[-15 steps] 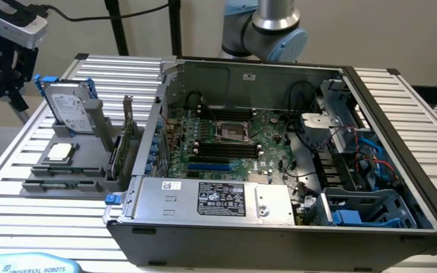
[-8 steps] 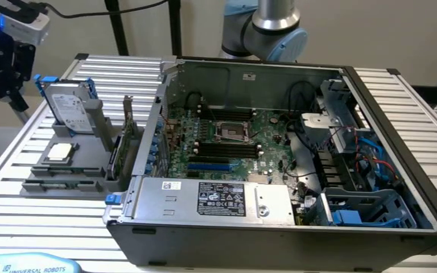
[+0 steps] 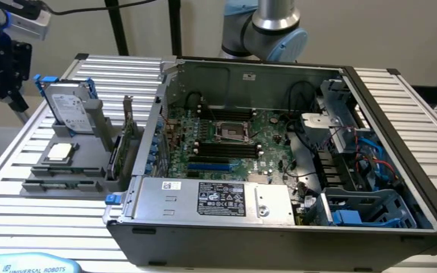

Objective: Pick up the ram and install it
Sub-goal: 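Pick up the ram and move it above insertion slot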

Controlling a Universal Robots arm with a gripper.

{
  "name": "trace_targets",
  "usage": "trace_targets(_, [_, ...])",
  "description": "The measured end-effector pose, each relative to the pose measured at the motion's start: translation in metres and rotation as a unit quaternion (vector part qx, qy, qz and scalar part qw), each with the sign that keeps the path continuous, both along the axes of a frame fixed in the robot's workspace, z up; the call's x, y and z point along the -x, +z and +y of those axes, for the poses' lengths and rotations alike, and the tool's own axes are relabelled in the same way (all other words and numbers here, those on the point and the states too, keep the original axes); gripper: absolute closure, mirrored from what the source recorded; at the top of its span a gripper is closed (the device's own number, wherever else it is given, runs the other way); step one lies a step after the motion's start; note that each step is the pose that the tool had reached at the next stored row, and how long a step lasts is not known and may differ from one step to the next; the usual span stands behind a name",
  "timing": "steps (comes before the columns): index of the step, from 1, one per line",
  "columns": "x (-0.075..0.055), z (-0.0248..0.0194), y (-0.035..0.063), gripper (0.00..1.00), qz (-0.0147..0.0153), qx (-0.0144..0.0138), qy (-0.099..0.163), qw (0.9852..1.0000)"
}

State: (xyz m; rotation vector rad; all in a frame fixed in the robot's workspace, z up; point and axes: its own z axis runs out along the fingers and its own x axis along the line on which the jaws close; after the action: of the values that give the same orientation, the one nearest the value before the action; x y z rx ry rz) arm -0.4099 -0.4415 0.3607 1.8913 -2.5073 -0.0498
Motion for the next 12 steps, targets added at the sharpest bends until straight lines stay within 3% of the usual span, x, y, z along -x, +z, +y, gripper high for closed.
trace_targets(6, [0.0,0.0,-0.0005,0.89,0.0,0.0,0.055,0.9985])
trace_targets(12, [-0.0005,0.0001,-0.0021,0.89,0.0,0.0,0.105,0.9945])
